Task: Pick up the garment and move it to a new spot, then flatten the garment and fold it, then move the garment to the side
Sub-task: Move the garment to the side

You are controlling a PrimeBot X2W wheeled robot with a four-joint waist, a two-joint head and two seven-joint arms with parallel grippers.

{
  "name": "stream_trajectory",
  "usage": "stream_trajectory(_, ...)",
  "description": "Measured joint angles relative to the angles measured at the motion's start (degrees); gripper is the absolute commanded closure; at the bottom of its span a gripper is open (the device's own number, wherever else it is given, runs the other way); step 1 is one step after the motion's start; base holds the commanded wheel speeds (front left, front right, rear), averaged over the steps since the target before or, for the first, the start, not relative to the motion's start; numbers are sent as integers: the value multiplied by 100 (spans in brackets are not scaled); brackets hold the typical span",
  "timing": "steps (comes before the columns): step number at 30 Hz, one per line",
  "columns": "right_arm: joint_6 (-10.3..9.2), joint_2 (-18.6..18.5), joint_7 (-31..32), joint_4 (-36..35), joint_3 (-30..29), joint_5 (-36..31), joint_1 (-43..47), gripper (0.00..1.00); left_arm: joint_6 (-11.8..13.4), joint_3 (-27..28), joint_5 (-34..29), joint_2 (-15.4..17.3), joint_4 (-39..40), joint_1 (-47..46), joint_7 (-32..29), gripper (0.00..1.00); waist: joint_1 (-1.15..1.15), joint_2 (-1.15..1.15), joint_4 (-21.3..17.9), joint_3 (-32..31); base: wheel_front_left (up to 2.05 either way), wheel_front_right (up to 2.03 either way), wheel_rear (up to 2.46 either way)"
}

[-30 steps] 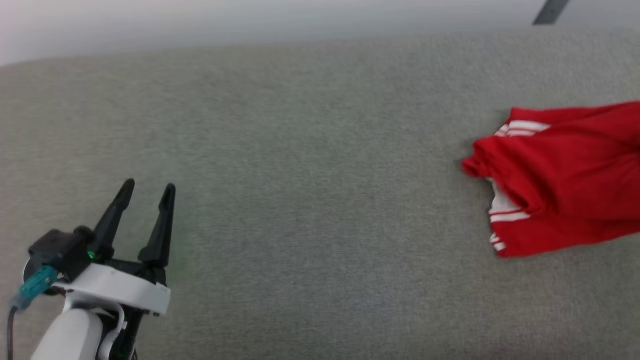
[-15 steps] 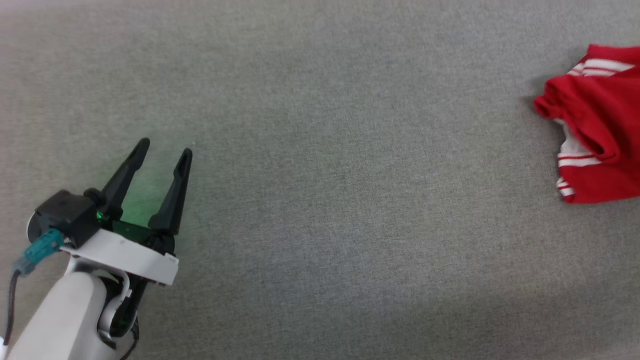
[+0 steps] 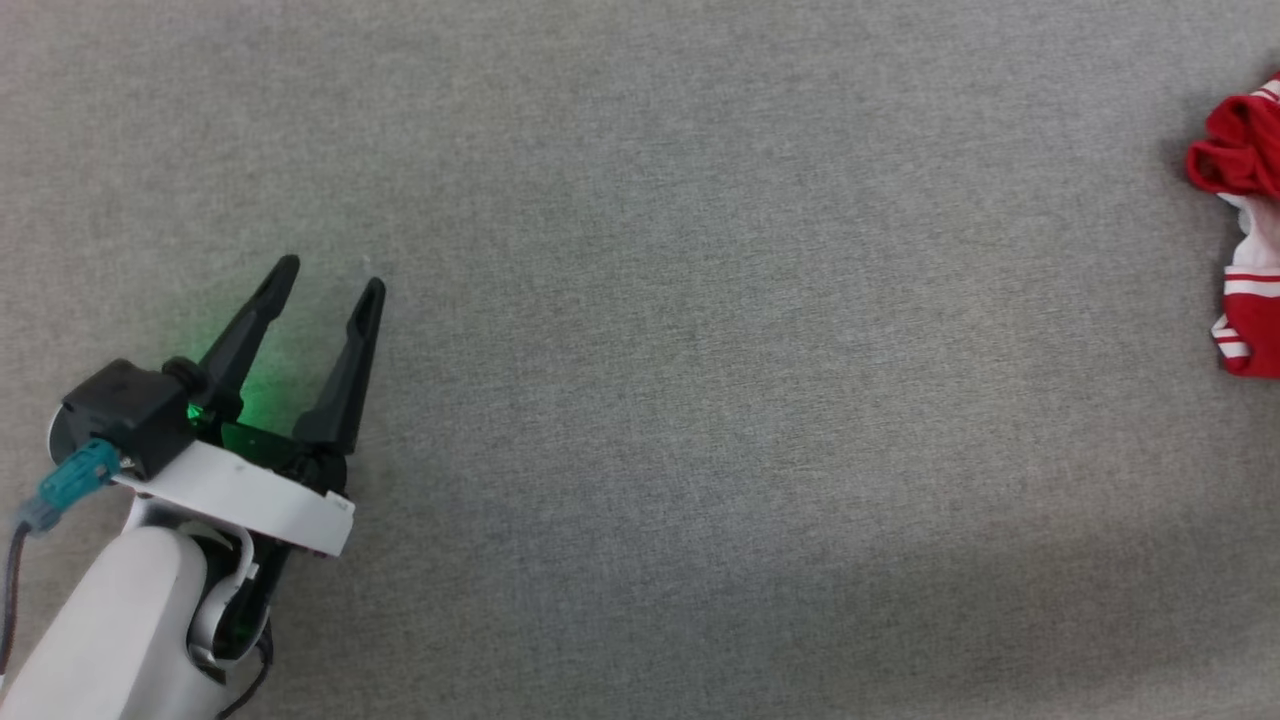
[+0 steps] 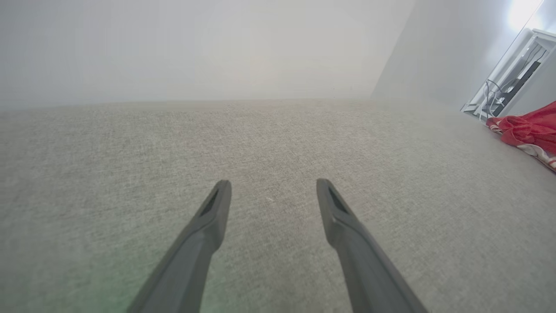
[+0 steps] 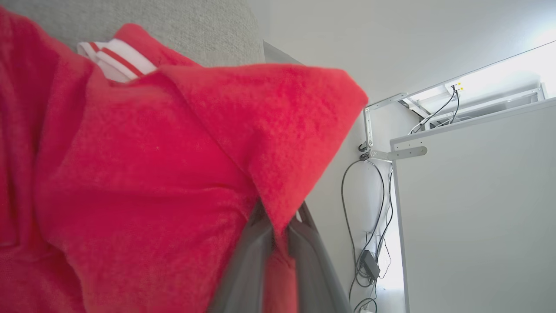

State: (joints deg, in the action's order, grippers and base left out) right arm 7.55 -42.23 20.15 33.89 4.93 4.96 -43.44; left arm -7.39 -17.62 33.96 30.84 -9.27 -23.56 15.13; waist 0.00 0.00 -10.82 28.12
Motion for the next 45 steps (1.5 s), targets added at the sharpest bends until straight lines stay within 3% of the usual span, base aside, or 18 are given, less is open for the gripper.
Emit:
stream_trajectory(13,-1,656,-197,850,-412,-573,-333,100,0,38,43,8,1,7,0,0,0,0,156,40,0,0,0)
stream_trajectory(15,-1,709,-218,975,-570,-669,-390,77,0,38,43,3,-10,7,-1,0,0,0,174,27,0,0,0)
stream_trajectory(16,0,730,-264,1010,-657,-745,-407,57,0,45,43,2,-13,7,-1,0,0,0,183,17,0,0,0)
stream_trajectory(18,0,792,-352,1079,-828,-880,-441,0,0,67,42,-1,-22,13,-1,0,0,0,198,-12,0,0,0)
stream_trajectory(27,-1,1001,-717,1259,-1243,-1151,-519,0,0,224,36,-105,-86,198,-1,0,0,0,267,-289,0,0,0)
stream_trajectory(36,-1,1367,-1460,1301,-1254,-877,-519,0,0,423,-16,-263,-163,510,-1,0,0,0,418,-729,0,0,0)
stream_trajectory(45,-1,1909,-2227,1451,-749,-417,-215,0,0,665,-130,-409,-274,938,-1,0,0,0,670,-1302,0,0,0)
